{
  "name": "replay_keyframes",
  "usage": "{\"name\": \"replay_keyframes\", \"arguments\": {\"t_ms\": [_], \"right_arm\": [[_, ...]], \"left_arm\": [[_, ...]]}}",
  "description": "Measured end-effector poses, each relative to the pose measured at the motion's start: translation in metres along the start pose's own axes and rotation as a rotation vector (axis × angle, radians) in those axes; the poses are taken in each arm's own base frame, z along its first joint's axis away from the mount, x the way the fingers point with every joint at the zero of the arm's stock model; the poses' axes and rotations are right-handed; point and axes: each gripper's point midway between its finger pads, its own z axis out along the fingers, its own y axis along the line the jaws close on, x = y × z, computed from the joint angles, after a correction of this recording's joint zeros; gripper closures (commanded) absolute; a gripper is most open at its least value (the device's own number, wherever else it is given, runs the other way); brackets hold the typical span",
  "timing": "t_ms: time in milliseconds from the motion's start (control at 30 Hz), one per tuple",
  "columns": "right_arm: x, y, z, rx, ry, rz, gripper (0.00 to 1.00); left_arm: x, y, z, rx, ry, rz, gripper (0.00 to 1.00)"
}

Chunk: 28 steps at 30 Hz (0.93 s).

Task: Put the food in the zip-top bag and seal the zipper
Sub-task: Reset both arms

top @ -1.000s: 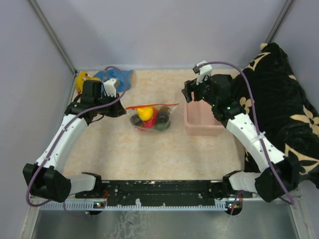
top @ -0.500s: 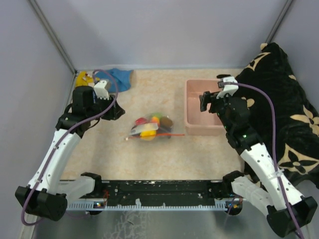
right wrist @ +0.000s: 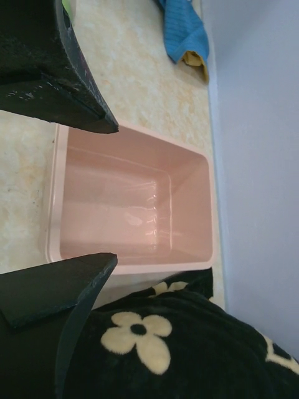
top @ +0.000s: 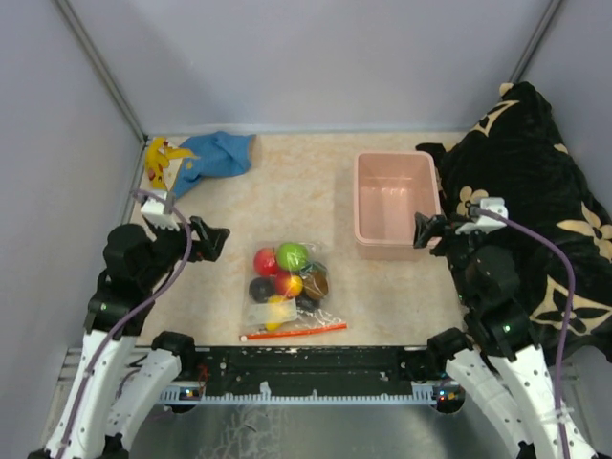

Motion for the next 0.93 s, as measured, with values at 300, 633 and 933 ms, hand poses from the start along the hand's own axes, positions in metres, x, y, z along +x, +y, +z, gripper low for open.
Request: {"name": "replay_keyframes", "arguments": {"t_ms": [300,633,933], "right_arm": [[-0.018,-0.029,-0.043,0.083,-0.105,-0.004,0.22],[-0.001,-0.042,-0.051,0.117,-0.125,-0.014,0.22],[0.000,-0.042,-0.051,0.120,-0.123,-0.023,0.22]], "left_arm": [[-0.036,0.007,-0.049,-0.069,-0.319,-0.001,0.00],[0.009,0.033,-0.024,-0.135,-0.261,-0.028,0.00],[0.004,0.035,-0.020,-0.136,-0.272,-0.044,0.00]]}}
